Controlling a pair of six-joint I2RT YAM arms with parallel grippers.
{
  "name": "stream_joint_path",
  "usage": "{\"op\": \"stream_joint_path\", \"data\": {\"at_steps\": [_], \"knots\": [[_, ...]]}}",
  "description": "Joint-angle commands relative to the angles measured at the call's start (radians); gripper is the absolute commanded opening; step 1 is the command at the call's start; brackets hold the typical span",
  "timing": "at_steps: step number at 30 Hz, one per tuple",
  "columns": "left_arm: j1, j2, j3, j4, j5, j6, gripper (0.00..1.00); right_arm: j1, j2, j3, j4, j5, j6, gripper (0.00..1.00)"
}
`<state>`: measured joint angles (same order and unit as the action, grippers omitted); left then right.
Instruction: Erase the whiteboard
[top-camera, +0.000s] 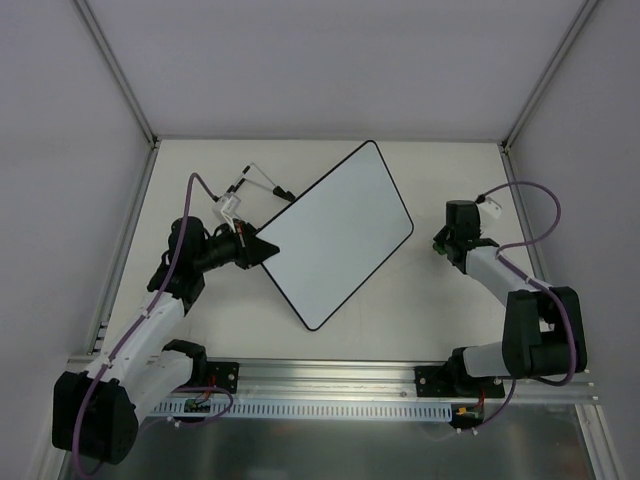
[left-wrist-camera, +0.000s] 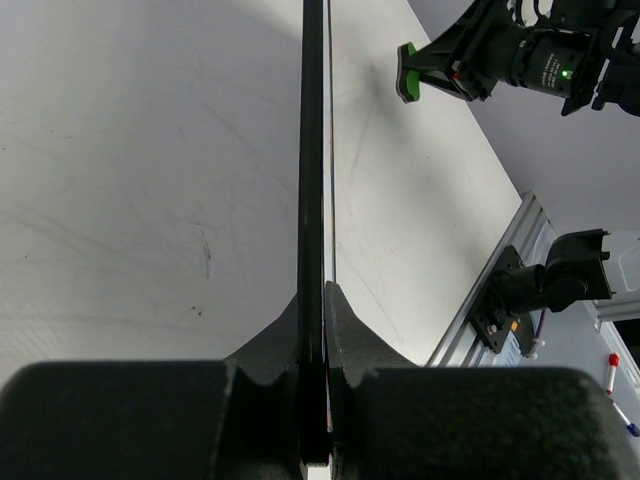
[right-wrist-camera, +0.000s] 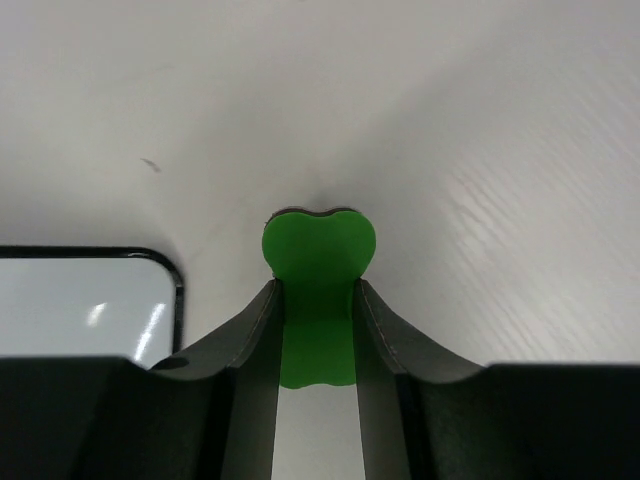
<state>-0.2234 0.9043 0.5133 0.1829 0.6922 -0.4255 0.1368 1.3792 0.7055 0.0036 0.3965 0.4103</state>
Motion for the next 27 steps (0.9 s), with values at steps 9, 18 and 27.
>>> {"op": "stream_joint_path", "data": {"at_steps": [9, 18, 27], "knots": [[-0.007, -0.039, 0.007, 0.072, -0.117, 0.130, 0.00, -0.078, 0.064, -0.003, -0.122, -0.071, 0.019, 0.44], [-0.005, -0.002, 0.036, 0.262, -0.174, 0.091, 0.00, -0.078, -0.052, -0.040, -0.129, -0.195, -0.119, 0.95], [0.025, 0.108, 0.166, 0.426, -0.223, 0.097, 0.00, -0.077, -0.290, -0.081, -0.192, -0.260, -0.202, 0.99]]}}
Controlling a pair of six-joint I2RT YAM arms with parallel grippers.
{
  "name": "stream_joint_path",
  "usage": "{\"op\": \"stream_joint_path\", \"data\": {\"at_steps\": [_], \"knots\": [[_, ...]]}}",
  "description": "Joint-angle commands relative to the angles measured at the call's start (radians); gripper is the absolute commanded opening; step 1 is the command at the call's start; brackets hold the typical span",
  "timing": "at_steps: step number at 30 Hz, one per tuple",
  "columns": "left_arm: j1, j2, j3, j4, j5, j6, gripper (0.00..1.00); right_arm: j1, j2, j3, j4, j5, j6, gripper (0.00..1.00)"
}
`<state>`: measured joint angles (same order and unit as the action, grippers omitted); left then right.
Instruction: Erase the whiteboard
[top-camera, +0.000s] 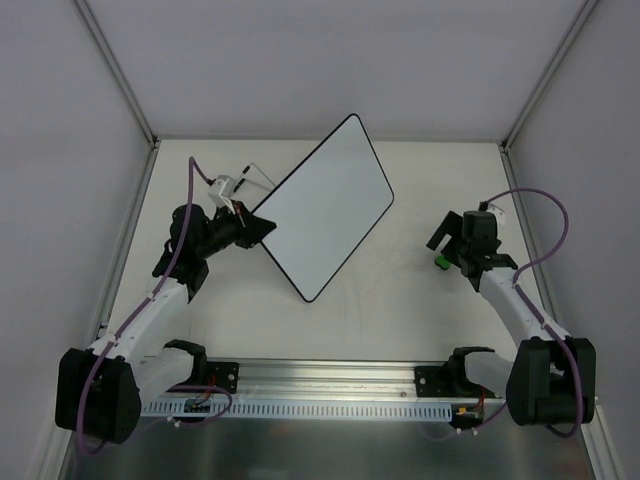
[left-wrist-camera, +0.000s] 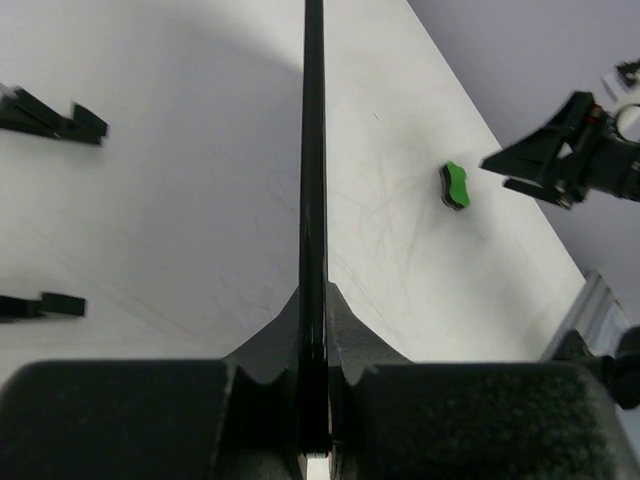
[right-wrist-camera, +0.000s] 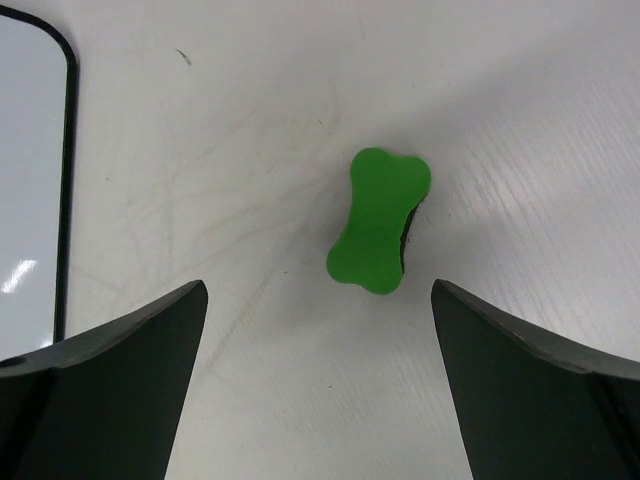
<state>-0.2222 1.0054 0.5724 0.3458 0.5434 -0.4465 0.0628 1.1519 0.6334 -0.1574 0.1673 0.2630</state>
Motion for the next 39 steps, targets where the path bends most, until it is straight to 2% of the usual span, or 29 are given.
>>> {"op": "stream_joint_path", "data": {"at_steps": [1, 12, 25, 39], "knots": [[0.032, 0.030, 0.144, 0.268, -0.072, 0.123, 0.00, -0.001, -0.073, -0.012, -0.033, -0.034, -0.059, 0.99], [0.182, 0.159, 0.323, 0.340, 0.001, 0.091, 0.00, -0.003, -0.113, -0.037, -0.040, -0.055, -0.076, 0.99], [0.216, 0.277, 0.461, 0.539, -0.007, -0.011, 0.00, -0.003, -0.061, -0.015, -0.039, -0.078, -0.084, 0.99], [0.277, 0.366, 0.664, 0.538, -0.048, 0.015, 0.00, -0.004, -0.001, -0.003, -0.037, -0.103, -0.102, 0.99]]}}
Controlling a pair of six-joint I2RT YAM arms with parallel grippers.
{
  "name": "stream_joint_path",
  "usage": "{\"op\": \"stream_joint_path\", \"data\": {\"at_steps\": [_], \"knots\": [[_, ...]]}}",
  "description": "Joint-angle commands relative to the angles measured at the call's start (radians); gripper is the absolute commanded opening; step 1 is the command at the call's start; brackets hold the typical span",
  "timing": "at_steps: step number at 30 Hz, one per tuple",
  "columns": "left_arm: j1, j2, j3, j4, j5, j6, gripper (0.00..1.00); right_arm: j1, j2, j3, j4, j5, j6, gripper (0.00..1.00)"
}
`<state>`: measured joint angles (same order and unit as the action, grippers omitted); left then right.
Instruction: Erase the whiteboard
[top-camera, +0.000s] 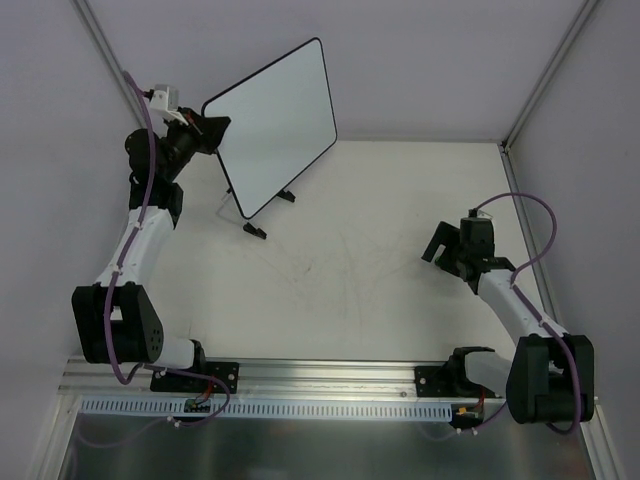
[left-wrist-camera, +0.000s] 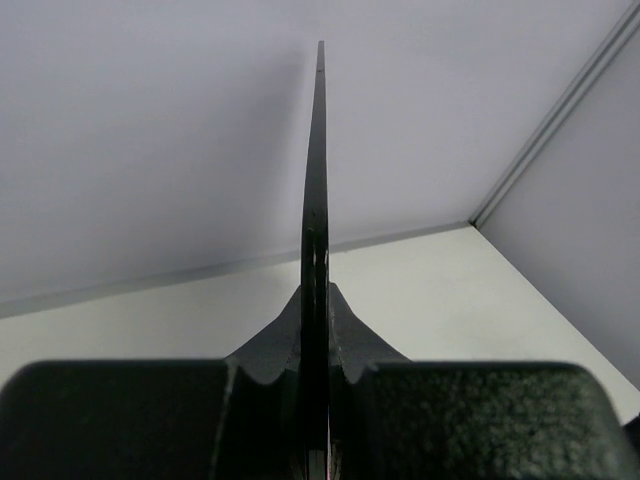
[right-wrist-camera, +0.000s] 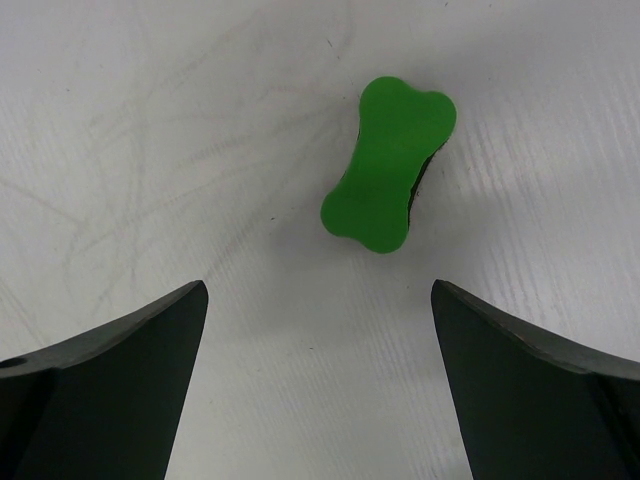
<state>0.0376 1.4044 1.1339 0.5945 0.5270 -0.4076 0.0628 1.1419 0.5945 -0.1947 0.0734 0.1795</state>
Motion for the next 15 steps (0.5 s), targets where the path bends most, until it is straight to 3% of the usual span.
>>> {"op": "stream_joint_path", "data": {"at_steps": [1, 15], "knots": [[0.021, -0.038, 0.101, 0.288, -0.035, -0.020, 0.00, -0.004, 0.010, 0.037, 0.000, -0.011, -0.020, 0.99], [0.130, -0.113, -0.026, 0.289, -0.012, -0.036, 0.00, -0.003, 0.036, 0.034, 0.001, -0.032, -0.021, 0.99]]}}
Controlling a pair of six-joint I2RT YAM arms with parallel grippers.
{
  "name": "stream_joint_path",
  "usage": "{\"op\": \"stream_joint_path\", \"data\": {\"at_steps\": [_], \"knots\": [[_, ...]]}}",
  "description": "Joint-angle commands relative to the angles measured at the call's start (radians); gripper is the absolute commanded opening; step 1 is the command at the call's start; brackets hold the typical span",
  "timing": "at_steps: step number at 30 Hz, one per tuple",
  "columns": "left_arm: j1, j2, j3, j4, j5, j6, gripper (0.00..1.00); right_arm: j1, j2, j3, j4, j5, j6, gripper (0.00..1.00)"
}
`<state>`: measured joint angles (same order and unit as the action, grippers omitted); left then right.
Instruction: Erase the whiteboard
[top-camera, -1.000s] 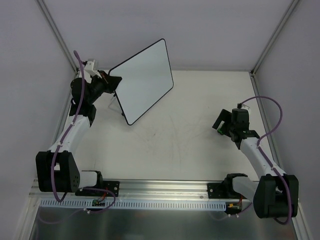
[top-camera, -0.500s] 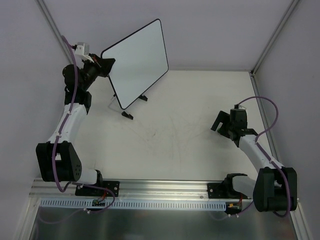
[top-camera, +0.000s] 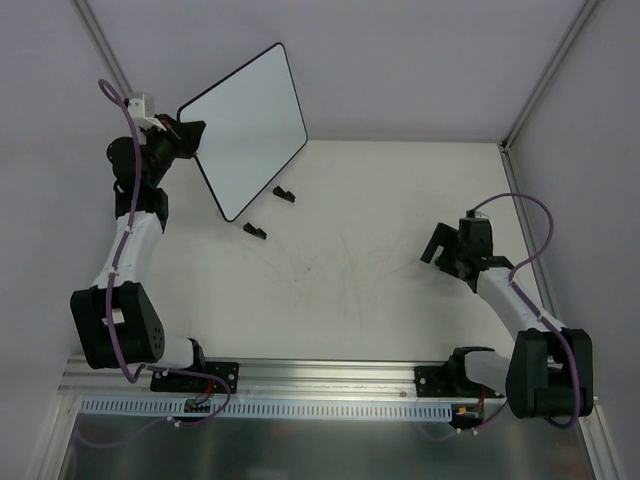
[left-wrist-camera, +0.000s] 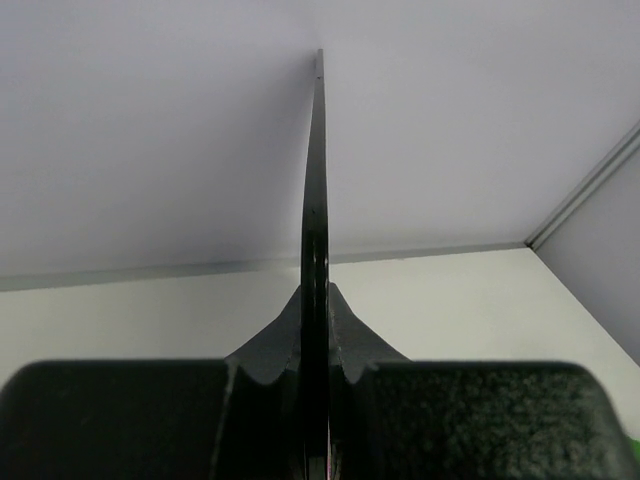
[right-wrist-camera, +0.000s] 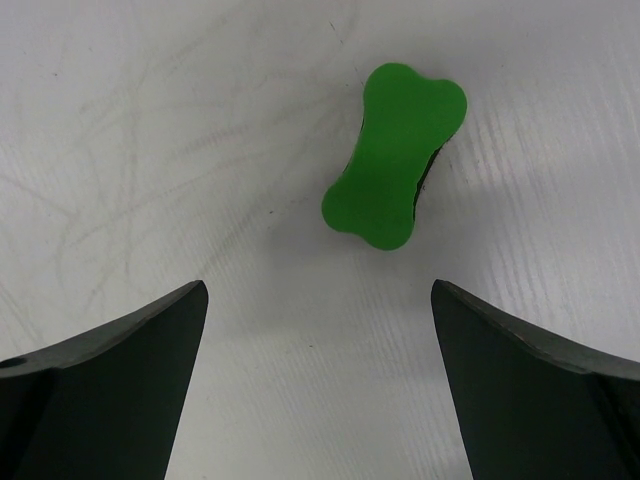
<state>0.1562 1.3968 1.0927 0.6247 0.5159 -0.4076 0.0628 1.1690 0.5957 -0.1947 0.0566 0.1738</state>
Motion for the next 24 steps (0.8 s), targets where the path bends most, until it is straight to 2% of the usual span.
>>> {"op": "stream_joint_path", "data": {"at_steps": [1, 8, 24], "knots": [[0.016, -0.117, 0.007, 0.257, 0.009, -0.036, 0.00, -0.004, 0.011, 0.035, 0.003, -0.017, -0.014, 0.99], [0.037, -0.173, -0.099, 0.262, 0.027, -0.033, 0.00, -0.004, 0.020, 0.036, 0.001, -0.026, -0.016, 0.99], [0.068, -0.223, -0.169, 0.184, 0.039, 0.065, 0.00, -0.004, 0.032, 0.029, 0.001, -0.046, -0.016, 0.99]]}}
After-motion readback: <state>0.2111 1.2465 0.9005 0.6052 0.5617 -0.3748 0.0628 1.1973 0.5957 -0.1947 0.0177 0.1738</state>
